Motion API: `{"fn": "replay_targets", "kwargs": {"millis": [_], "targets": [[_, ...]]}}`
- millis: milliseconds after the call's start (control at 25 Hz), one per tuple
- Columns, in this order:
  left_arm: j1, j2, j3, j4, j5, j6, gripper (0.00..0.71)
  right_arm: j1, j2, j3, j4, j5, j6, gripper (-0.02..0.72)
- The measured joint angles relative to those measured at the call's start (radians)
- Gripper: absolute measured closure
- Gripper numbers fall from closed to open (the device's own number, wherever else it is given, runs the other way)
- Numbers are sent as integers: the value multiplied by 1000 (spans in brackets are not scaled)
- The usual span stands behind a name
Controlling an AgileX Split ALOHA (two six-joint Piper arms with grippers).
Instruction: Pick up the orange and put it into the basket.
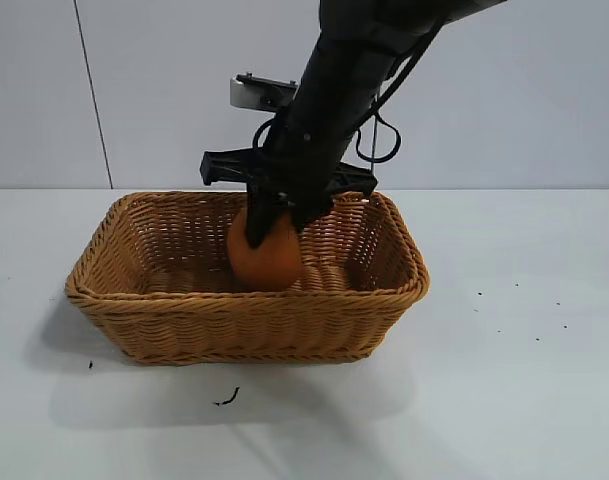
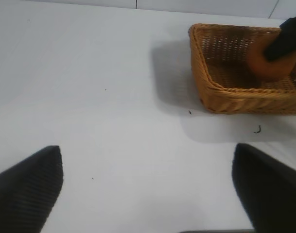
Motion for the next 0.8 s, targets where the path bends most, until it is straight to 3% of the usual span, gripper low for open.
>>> {"fn": "replay_targets", "kwargs": {"millis": [200,400,520,800], "targets": [[0,0,0,0,0,0,33,0,0,-149,-29,151,-2,13],[0,0,0,0,0,0,33,-5,-3,-324,-182,311,18,13],[0,0,0,0,0,0,33,-40,-6,-375,-236,351,37,13],[0,0,0,0,0,0,33,-210,-6,-384,-275,366,40,12]]}}
